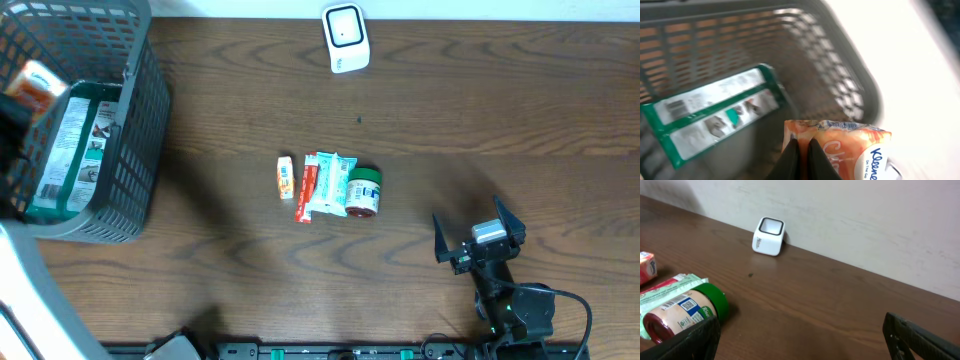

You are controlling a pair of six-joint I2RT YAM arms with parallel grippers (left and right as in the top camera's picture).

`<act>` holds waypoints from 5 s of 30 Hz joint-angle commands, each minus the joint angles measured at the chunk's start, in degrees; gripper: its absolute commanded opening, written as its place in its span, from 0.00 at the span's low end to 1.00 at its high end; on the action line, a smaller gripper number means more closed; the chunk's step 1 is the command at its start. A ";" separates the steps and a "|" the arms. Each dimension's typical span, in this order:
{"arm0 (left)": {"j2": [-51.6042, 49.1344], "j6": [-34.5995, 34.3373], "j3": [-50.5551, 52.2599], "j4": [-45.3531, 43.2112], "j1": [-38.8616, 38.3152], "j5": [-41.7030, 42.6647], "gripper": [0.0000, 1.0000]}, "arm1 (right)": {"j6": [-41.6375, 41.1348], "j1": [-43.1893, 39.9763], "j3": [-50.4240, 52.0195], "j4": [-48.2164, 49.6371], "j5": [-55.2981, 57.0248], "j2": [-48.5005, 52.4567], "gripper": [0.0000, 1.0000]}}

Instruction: Scan the item barcode

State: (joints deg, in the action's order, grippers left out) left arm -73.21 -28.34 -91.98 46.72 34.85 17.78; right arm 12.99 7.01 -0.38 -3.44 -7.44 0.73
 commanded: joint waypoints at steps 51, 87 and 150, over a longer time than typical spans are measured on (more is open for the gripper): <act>-17.14 -16.15 29.62 -15.67 -54.66 -56.85 0.07 | -0.72 0.92 0.07 -0.24 0.35 -0.13 0.99; -28.22 -26.10 40.63 -36.59 -60.35 -59.10 0.07 | -0.72 0.92 0.07 -0.24 0.35 -0.13 0.99; -34.71 51.91 26.93 -23.89 -31.06 16.28 0.48 | -0.72 0.92 0.07 -0.24 0.35 -0.13 0.99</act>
State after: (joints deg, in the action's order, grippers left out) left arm -105.69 22.46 -65.06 22.90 3.60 34.33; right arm 12.99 7.01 -0.38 -3.46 -7.44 0.73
